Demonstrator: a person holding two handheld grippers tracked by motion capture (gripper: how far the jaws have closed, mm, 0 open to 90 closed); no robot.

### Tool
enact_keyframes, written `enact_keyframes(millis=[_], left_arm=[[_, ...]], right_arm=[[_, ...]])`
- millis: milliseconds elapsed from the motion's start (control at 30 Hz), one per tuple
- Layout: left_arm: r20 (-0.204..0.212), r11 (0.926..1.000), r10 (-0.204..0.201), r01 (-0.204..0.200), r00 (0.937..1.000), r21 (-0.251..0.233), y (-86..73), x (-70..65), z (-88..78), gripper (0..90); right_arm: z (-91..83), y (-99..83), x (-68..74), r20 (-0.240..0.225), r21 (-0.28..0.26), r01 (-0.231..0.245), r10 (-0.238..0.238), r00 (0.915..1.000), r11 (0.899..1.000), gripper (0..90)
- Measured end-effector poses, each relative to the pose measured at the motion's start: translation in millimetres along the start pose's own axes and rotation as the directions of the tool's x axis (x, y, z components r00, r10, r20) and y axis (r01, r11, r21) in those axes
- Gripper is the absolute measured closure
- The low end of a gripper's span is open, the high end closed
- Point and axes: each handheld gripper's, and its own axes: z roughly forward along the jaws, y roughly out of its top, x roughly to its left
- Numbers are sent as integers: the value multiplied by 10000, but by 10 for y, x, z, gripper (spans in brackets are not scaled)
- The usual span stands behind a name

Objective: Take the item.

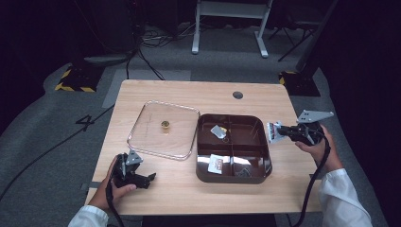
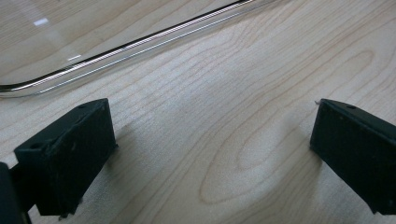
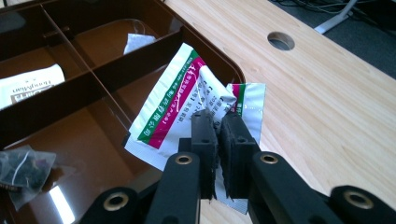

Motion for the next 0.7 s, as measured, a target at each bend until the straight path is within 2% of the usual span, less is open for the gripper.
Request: enact_keyframes(millis=[300, 700], left_arm=[[-1, 10000, 0, 0, 10000, -1, 0, 0, 0, 2], [-1, 10000, -2, 2, 10000, -2, 0, 0, 0, 2]], right_arm=[[-40, -200, -53, 119, 165, -256, 254, 9996, 9995, 852], [73, -455, -157, 168, 628, -746, 737, 9971, 9952, 851]])
